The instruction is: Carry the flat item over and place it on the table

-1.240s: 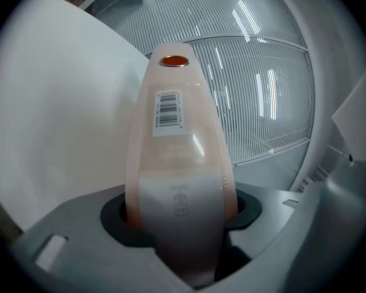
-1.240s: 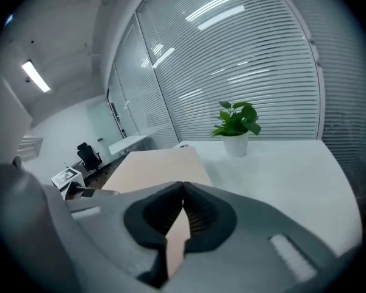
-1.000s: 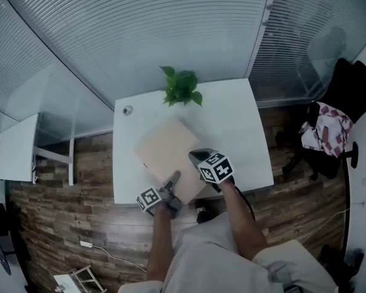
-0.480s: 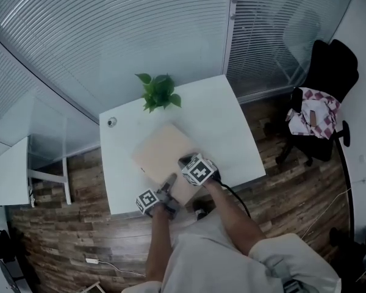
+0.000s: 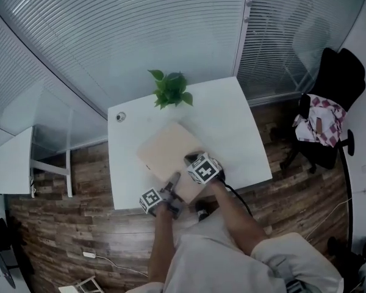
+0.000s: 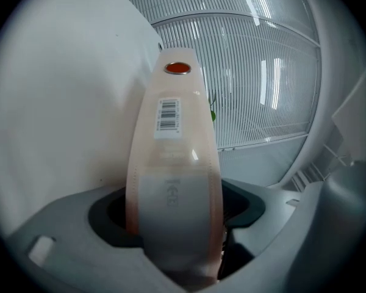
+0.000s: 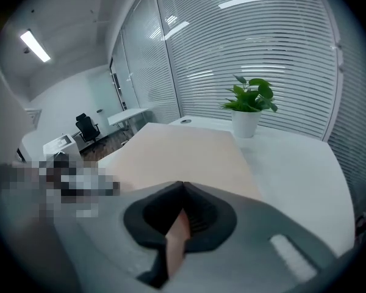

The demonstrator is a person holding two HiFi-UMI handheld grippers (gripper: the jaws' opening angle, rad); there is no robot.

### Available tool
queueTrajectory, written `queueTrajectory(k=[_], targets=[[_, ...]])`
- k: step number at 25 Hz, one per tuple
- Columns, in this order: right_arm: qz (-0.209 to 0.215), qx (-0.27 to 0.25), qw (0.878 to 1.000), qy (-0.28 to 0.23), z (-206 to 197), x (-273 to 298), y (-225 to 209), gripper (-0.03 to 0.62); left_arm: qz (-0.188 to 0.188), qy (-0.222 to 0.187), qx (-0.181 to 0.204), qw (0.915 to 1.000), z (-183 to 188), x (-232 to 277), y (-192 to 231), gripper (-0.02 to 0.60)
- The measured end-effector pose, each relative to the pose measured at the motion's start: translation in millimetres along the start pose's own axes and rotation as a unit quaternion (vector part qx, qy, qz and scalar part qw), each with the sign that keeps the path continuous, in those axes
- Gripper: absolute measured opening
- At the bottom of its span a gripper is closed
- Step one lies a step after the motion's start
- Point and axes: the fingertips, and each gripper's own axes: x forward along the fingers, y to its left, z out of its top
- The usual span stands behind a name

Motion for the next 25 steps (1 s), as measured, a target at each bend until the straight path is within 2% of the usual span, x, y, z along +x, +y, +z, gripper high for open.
queueTrajectory(k=[9,13,17,21,25], targets=[[0.004,0.016,1.000,0.002,14,14,2,0.002,0.011,-0.028,-0.009,0.9995,17,-15,0,0.359],[-0.015,0.011,1.000,0.004,14,19,2,0.002,0.049,-0.049,-0.012,0.9975,23,-31,16,0.359],[-0.018,0.001,1.000,0.017,11,24,9,0.002,0.075,-0.040,-0.006,0.9964,18,-34,27,0.366],[-0.020,0.005,1.000,0.013,17,26,9,0.002,0.082,-0.051,-0.003,0.9953,27,-33,28,0.365],[-0.018,0.011,1.000,0.012,16,28,5,0.002,0.116,-0.036,0.023,0.9923,27,-31,32,0.365]])
